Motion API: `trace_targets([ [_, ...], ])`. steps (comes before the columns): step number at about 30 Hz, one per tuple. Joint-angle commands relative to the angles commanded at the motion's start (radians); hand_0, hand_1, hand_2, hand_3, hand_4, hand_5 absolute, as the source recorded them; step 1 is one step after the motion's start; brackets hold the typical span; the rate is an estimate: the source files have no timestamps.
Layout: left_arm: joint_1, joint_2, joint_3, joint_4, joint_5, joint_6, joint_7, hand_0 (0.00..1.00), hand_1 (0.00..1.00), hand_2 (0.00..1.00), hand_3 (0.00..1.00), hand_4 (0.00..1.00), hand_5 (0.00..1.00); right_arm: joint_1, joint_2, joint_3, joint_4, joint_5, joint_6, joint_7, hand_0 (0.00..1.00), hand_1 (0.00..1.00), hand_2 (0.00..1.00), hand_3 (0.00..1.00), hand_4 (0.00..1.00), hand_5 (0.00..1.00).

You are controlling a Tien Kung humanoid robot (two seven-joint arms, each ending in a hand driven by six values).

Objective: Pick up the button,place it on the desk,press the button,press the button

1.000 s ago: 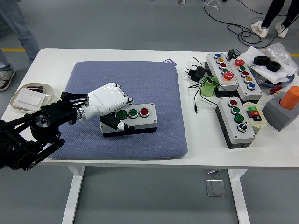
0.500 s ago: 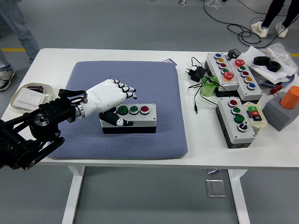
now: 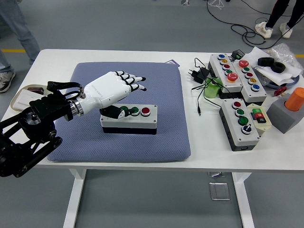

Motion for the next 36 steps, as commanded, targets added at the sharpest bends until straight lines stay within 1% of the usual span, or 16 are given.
trace_targets([
  [1, 0.009, 0.007, -0.011, -0.036, 0.000, -0.019, 0.004, 0.710, 0.801, 0.908, 0.848, 0.658, 0.114, -0.001, 0.000, 0.001, 0.000, -0.001, 0.000, 0.000, 0.627, 0.477, 0.539, 0.582, 0.280, 0.022],
  [2, 0.013, 0.010, -0.015, -0.062, 0.000, -0.026, 0.006, 0.710, 0.801, 0.908, 0.848, 0.658, 0.114, -0.001, 0.001, 0.002, 0.000, -0.002, 0.000, -0.001, 0.627, 0.477, 0.539, 0.582, 0.280, 0.022],
  [4, 0.027, 0.014, -0.032, -0.104, 0.000, -0.017, 0.027, 0.710, 0.801, 0.908, 0.848, 0.658, 0.114, -0.001, 0.001, 0.004, 0.000, -0.007, 0.000, -0.002, 0.627, 0.477, 0.539, 0.582, 0.280, 0.022],
  [6, 0.041, 0.017, -0.053, -0.149, 0.000, -0.001, 0.070, 0.710, 0.801, 0.908, 0.848, 0.658, 0.114, -0.002, 0.001, 0.001, 0.000, -0.004, 0.000, -0.001, 0.627, 0.477, 0.539, 0.582, 0.280, 0.022],
  [7, 0.047, 0.018, -0.064, -0.169, 0.000, -0.002, 0.093, 0.300, 0.204, 0.232, 0.758, 0.463, 0.002, -0.003, 0.001, 0.001, 0.000, -0.001, 0.000, -0.001, 0.627, 0.477, 0.539, 0.582, 0.279, 0.022],
  [9, 0.050, 0.018, -0.072, -0.189, 0.000, -0.010, 0.125, 0.300, 0.204, 0.232, 0.758, 0.463, 0.002, -0.003, 0.001, 0.001, 0.000, -0.001, 0.000, -0.001, 0.627, 0.477, 0.539, 0.582, 0.279, 0.022],
  [12, 0.047, 0.018, -0.075, -0.203, 0.000, -0.057, 0.156, 0.300, 0.204, 0.232, 0.758, 0.463, 0.002, -0.004, 0.001, 0.004, 0.000, -0.006, 0.000, -0.003, 0.627, 0.477, 0.539, 0.582, 0.279, 0.022],
  [13, 0.047, 0.018, -0.076, -0.205, 0.000, -0.074, 0.161, 0.148, 0.004, 0.053, 0.741, 0.353, 0.002, -0.004, 0.001, 0.004, 0.000, -0.006, -0.001, -0.003, 0.627, 0.477, 0.539, 0.582, 0.280, 0.022],
  [16, 0.049, 0.020, -0.079, -0.212, 0.000, -0.141, 0.172, 0.148, 0.004, 0.053, 0.741, 0.353, 0.002, -0.004, 0.001, 0.002, 0.000, -0.005, 0.000, -0.002, 0.627, 0.477, 0.539, 0.582, 0.280, 0.022],
  [18, 0.050, 0.021, -0.078, -0.215, 0.000, -0.162, 0.180, 0.148, 0.004, 0.053, 0.741, 0.353, 0.002, -0.004, 0.001, 0.001, 0.000, -0.004, 0.000, -0.002, 0.627, 0.477, 0.539, 0.582, 0.280, 0.022],
  [19, 0.050, 0.021, -0.077, -0.217, 0.000, -0.188, 0.187, 0.092, 0.002, 0.031, 0.728, 0.312, 0.002, -0.005, 0.001, 0.001, 0.000, -0.004, 0.000, -0.001, 0.627, 0.477, 0.539, 0.582, 0.279, 0.022],
  [20, 0.048, 0.020, -0.071, -0.216, 0.000, -0.209, 0.193, 0.092, 0.002, 0.031, 0.728, 0.312, 0.002, -0.004, 0.001, 0.002, 0.000, -0.006, -0.001, -0.002, 0.627, 0.477, 0.539, 0.582, 0.279, 0.022],
  [24, 0.043, 0.016, -0.060, -0.207, 0.000, -0.241, 0.209, 0.092, 0.002, 0.031, 0.728, 0.312, 0.002, -0.005, 0.001, -0.001, 0.000, -0.003, 0.000, -0.002, 0.627, 0.477, 0.539, 0.582, 0.279, 0.022],
  [25, 0.043, 0.015, -0.059, -0.206, 0.000, -0.243, 0.210, 0.055, 0.002, 0.006, 0.716, 0.339, 0.002, -0.005, 0.001, -0.001, 0.000, -0.002, 0.000, -0.001, 0.627, 0.477, 0.539, 0.582, 0.280, 0.022],
  [28, 0.040, 0.011, -0.047, -0.195, 0.000, -0.272, 0.225, 0.055, 0.002, 0.006, 0.716, 0.339, 0.002, -0.006, 0.001, -0.001, 0.000, -0.004, 0.000, -0.002, 0.627, 0.477, 0.539, 0.582, 0.280, 0.022],
  [36, 0.041, 0.011, -0.021, -0.168, 0.000, -0.282, 0.231, 0.055, 0.002, 0.002, 0.717, 0.321, 0.002, -0.009, 0.001, -0.002, 0.000, -0.004, 0.000, -0.003, 0.627, 0.477, 0.539, 0.582, 0.280, 0.022],
])
